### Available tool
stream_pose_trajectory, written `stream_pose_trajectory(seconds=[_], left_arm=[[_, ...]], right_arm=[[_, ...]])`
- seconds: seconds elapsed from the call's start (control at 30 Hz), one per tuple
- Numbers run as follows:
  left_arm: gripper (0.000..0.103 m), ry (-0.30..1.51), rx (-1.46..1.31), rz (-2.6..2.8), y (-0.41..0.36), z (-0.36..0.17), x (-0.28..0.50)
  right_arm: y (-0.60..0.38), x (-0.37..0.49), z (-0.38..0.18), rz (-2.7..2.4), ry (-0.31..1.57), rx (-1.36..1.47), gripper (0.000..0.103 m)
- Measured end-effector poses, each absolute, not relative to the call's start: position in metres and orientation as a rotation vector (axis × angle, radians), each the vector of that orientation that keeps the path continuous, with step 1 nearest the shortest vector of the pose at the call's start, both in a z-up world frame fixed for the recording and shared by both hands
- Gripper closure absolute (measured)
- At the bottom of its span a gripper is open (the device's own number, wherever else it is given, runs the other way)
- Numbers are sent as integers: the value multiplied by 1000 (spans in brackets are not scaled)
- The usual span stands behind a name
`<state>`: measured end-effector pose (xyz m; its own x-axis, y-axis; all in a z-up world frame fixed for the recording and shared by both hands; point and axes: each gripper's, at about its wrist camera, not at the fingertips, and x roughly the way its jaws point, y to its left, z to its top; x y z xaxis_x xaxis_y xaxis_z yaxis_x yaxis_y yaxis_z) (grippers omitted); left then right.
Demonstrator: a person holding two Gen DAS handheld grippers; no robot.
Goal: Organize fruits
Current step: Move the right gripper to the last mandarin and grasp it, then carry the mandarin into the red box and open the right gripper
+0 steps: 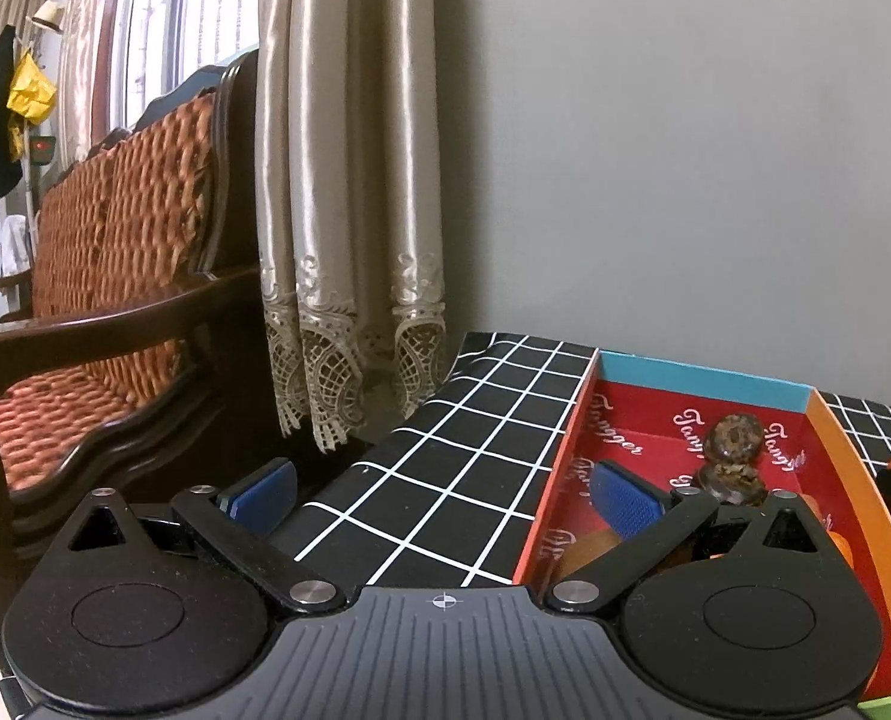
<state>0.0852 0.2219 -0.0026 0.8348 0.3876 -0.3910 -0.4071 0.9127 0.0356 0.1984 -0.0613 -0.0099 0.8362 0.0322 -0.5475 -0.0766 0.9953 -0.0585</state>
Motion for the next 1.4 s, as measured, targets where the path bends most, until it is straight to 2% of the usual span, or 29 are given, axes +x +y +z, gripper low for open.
stream_pose_trajectory(seconds=[0.83, 1.4], left_arm=[[0, 377, -39, 395, 205, 14, 57], [0, 389, 11, 426, 216, 13, 49]], right_arm=[[-60, 106, 25, 129, 477, -124, 63], [10, 88, 42, 318, 413, -136, 63]])
